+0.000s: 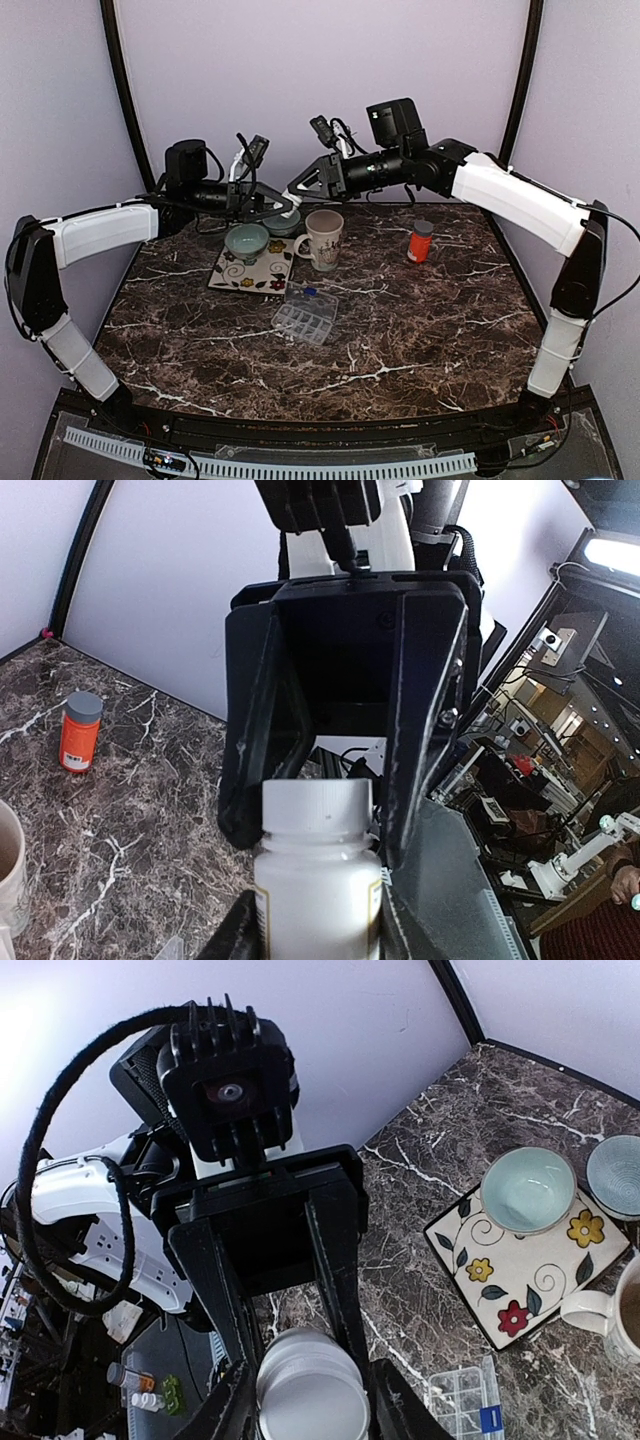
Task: Sort the pills into containers
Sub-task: Screw the lid of the pill bottle onto the pill bottle.
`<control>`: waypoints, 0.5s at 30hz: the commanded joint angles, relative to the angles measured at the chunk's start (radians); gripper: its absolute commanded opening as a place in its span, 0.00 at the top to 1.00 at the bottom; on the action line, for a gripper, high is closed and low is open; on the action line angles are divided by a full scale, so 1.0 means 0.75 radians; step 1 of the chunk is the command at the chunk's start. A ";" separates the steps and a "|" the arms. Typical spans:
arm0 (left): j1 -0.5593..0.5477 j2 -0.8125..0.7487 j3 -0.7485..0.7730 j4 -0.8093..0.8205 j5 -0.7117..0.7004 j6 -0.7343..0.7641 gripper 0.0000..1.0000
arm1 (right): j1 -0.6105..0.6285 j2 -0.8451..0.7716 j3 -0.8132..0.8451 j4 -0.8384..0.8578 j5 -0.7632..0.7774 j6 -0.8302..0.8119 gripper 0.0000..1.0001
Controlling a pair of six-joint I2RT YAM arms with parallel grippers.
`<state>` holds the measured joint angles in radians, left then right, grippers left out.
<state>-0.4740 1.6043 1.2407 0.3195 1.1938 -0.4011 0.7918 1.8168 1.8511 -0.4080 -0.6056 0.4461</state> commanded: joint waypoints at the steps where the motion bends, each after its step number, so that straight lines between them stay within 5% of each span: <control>1: 0.009 0.001 0.045 0.054 0.036 -0.011 1.00 | -0.007 0.007 0.014 0.051 -0.028 0.006 0.64; 8: 0.010 0.006 0.044 0.056 0.036 -0.010 1.00 | -0.006 0.008 0.017 0.063 -0.044 0.022 0.70; 15: 0.010 0.010 0.043 0.059 0.032 -0.009 1.00 | -0.006 0.008 0.019 0.076 -0.071 0.042 0.56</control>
<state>-0.4736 1.6138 1.2446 0.3363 1.2011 -0.4049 0.7914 1.8194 1.8511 -0.3946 -0.6346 0.4702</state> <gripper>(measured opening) 0.360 0.417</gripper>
